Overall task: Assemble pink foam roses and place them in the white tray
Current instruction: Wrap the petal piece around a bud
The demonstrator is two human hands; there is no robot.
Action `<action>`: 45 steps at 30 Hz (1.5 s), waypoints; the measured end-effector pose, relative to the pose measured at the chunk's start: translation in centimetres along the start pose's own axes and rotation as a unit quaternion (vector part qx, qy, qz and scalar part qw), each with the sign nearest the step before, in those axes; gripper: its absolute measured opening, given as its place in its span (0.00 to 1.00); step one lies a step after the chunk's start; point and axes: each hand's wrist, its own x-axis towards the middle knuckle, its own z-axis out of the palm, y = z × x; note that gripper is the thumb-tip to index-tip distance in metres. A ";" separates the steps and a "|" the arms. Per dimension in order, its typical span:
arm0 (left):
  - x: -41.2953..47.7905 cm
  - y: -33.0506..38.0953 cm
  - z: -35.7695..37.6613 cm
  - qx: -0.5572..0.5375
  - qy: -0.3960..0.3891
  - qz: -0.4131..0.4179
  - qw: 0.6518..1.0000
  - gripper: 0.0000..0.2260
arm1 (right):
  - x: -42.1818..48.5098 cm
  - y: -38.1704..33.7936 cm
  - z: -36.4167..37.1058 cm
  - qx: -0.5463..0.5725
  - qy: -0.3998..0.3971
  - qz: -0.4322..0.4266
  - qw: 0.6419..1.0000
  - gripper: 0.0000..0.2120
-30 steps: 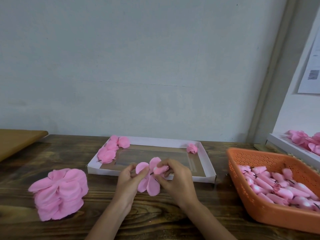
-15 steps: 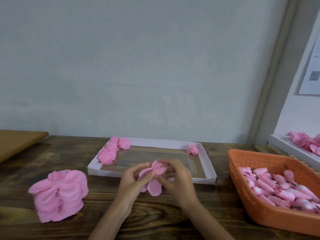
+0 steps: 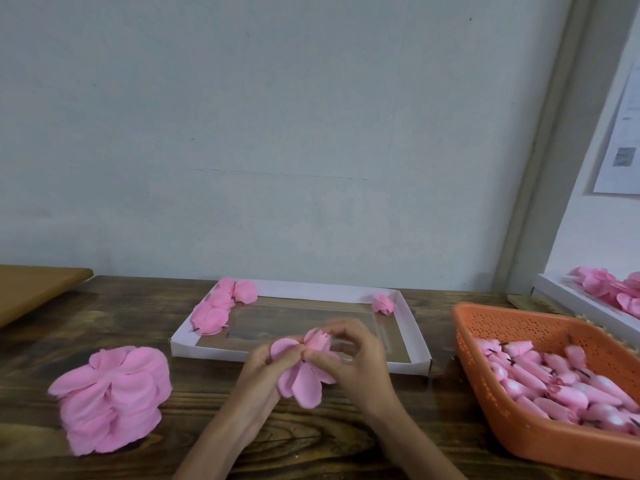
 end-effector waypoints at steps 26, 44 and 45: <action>0.4 -0.9 -0.9 0.047 0.185 0.049 0.980 0.09 | -0.5 0.6 0.8 0.098 -0.019 0.090 0.991 0.09; -0.6 -0.1 0.6 0.117 0.099 0.124 0.980 0.10 | -0.6 0.0 0.6 0.088 -0.039 0.069 0.993 0.09; -0.7 0.0 0.8 0.111 0.096 0.125 0.981 0.09 | -0.5 0.0 0.6 0.098 -0.036 0.069 0.992 0.10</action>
